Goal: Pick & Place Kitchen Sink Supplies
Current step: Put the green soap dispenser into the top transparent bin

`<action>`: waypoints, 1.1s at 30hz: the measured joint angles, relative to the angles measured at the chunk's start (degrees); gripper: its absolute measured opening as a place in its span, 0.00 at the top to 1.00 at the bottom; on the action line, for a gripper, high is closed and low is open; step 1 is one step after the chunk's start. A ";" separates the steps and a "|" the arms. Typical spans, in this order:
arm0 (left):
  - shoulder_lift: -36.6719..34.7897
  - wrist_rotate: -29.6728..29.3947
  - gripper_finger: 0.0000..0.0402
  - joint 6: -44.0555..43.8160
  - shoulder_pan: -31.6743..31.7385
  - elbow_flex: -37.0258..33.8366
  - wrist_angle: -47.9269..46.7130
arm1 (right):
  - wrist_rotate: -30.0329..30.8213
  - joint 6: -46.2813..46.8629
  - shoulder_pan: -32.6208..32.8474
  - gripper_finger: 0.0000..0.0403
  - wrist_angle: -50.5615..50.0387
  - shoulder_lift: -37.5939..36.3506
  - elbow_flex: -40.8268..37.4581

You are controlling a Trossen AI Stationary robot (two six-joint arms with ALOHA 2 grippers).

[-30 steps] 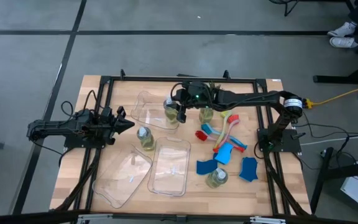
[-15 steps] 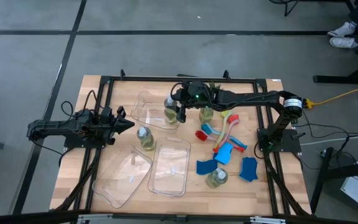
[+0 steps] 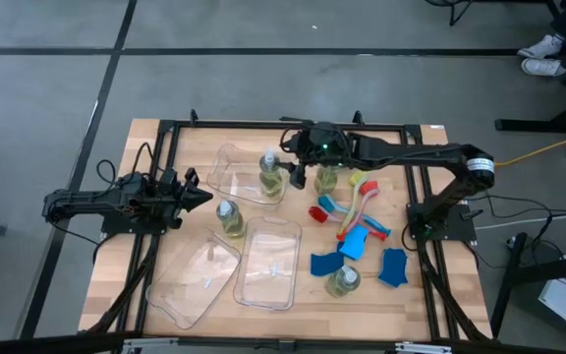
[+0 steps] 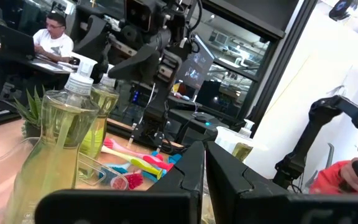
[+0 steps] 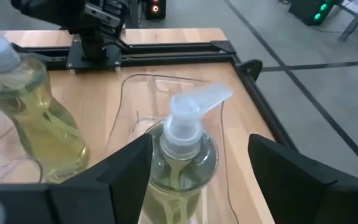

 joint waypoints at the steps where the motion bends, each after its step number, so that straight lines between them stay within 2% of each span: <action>1: -0.01 -0.01 0.97 -0.01 0.01 -0.02 0.00 | -0.02 0.04 0.00 0.35 -0.95 -0.51 0.00; 9: -0.01 0.01 0.97 -0.01 -0.01 -0.01 0.00 | -0.09 3.28 0.79 0.34 -9.11 -5.50 0.00; 16: 0.01 0.02 0.97 -0.01 0.01 0.00 0.00 | -5.60 4.82 4.89 0.34 -12.54 -9.94 -0.02; 25: 0.01 0.01 0.97 -0.01 -0.01 -0.02 0.00 | -4.55 8.35 11.11 0.34 -21.90 -17.35 -0.02; 30: -0.01 0.02 0.97 -0.01 -0.01 0.00 0.00 | -0.30 11.91 13.43 0.34 -28.33 -18.64 -0.02; 33: 0.00 -0.01 0.97 -0.01 -0.02 -0.02 0.00 | 0.03 14.16 14.13 0.34 -30.02 -18.93 -0.02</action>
